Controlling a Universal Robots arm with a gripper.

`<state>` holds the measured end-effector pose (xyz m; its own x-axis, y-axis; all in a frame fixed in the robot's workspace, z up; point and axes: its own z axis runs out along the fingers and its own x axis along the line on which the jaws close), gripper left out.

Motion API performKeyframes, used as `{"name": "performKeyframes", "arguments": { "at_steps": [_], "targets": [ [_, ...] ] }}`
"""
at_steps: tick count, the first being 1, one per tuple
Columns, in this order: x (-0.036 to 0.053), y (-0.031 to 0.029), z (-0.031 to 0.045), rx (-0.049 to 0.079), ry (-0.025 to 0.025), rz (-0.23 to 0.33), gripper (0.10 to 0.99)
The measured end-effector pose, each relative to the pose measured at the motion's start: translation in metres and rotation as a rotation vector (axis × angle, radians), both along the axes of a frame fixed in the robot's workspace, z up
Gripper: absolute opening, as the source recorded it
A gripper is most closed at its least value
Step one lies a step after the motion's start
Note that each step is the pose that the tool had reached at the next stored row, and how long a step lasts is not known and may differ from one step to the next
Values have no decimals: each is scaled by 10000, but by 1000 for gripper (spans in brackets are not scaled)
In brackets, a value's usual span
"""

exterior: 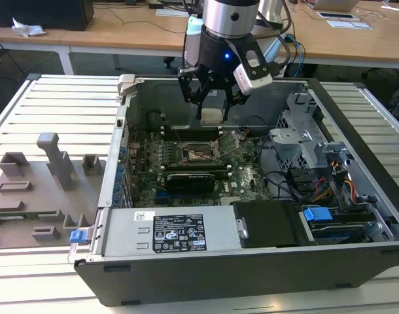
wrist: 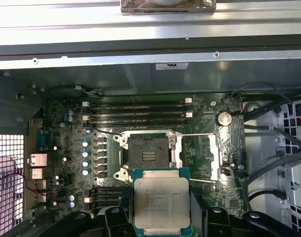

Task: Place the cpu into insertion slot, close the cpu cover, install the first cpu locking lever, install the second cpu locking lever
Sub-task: 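Place the cpu into insertion slot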

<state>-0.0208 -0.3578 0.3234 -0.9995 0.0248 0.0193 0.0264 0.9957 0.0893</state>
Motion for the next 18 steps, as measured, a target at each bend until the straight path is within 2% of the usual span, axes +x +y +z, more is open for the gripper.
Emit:
{"name": "performKeyframes", "arguments": {
  "at_steps": [18],
  "targets": [
    [0,0,-141,0,0,0,545]
  ]
}}
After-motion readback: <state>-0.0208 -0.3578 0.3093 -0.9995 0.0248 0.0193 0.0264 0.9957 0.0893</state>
